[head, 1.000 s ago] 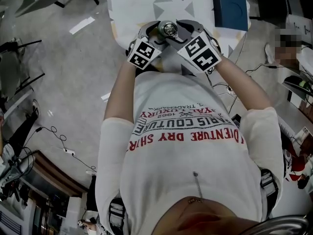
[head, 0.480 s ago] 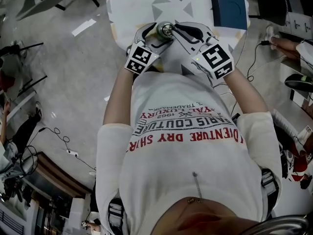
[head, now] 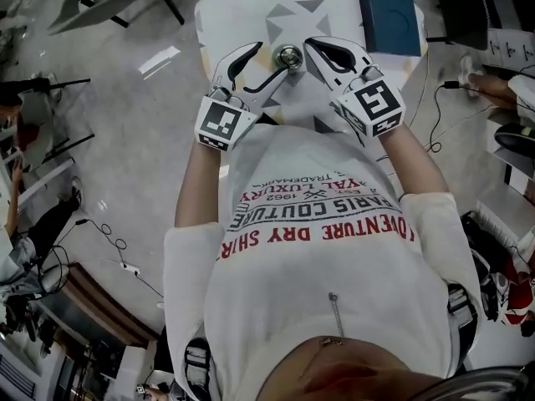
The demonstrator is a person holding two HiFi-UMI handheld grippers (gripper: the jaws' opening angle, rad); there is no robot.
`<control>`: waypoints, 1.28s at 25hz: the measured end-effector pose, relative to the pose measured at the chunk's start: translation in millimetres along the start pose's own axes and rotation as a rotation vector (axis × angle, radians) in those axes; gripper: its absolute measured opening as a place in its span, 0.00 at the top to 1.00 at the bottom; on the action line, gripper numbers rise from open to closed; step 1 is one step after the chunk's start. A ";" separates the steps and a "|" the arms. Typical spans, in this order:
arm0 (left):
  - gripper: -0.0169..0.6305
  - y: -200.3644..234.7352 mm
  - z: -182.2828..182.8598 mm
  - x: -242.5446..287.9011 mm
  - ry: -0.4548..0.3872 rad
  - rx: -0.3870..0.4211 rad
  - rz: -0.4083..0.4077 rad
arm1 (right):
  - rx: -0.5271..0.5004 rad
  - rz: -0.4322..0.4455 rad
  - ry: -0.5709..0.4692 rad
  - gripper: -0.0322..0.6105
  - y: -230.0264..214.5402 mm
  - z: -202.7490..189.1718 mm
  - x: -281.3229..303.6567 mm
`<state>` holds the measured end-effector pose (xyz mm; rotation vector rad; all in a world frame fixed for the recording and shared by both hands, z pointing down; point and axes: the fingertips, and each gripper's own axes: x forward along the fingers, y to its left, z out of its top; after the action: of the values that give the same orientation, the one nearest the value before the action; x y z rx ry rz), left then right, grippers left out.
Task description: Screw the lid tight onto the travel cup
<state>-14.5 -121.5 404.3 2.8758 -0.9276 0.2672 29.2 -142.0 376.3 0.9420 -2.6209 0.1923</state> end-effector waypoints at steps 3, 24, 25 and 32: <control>0.76 6.0 34.6 -9.4 -0.066 -0.003 0.058 | 0.001 -0.016 -0.043 0.93 0.7 9.4 -6.2; 0.96 11.8 101.2 -22.6 -0.127 0.123 0.225 | -0.008 -0.154 -0.260 0.94 -5.3 55.4 -60.6; 0.95 11.1 102.0 -22.6 -0.130 0.124 0.225 | -0.007 -0.158 -0.263 0.94 -5.6 56.1 -61.8; 0.95 15.0 109.7 -24.3 -0.151 0.099 0.242 | 0.001 -0.189 -0.277 0.94 -8.4 59.9 -68.9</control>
<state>-28.1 -137.0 292.8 2.9036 -1.3281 0.1190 67.5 -122.2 295.3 1.2910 -2.7525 0.0152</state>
